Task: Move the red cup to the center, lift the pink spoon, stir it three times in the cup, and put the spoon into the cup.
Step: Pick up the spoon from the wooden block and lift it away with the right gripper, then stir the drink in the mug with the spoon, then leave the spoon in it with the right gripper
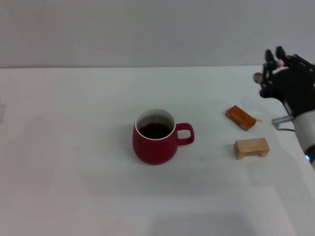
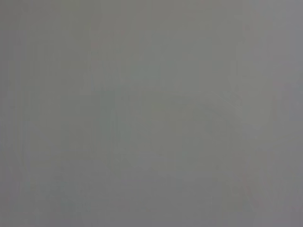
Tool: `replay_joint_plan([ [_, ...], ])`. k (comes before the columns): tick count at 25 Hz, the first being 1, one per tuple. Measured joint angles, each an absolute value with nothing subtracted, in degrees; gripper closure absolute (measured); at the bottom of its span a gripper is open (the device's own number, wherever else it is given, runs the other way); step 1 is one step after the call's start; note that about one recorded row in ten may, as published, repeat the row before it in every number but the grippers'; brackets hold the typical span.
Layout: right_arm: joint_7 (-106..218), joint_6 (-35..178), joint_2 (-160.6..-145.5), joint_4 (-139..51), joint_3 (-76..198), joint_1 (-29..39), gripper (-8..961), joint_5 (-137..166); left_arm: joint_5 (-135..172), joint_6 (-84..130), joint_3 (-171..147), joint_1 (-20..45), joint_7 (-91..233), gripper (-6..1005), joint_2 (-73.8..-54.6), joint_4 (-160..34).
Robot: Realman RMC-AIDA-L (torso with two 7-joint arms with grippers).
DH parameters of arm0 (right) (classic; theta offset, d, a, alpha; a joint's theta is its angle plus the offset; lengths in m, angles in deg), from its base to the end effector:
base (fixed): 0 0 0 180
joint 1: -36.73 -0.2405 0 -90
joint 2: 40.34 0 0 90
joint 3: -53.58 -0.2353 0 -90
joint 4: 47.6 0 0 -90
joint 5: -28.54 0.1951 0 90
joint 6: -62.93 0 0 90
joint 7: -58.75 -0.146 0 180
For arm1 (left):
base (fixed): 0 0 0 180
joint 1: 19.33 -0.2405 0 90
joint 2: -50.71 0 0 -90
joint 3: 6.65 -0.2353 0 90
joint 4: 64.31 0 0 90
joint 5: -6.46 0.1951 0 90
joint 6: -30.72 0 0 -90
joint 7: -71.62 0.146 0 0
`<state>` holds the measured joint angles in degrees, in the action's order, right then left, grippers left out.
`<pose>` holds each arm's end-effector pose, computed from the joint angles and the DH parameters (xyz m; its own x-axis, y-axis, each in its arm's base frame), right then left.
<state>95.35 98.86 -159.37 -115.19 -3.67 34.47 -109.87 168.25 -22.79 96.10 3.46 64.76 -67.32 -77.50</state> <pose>0.1874 0.3025 -0.0096 0.8455 0.1247 -0.5192 -0.4931 -0.1907 -0.8488 -0.3640 0.3271 0.0782 0.6707 -0.0066 0.7417 0.7117 0.2873 -0.6410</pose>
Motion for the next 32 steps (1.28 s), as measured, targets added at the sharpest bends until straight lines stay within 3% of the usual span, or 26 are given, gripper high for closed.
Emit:
replay_joint_plan([
  [32,95.1,57.2,-159.38,-139.9,-5.1,29.1,820,-106.9,168.4,-21.4,96.2,4.8,65.5,153,-67.23,-77.5],
])
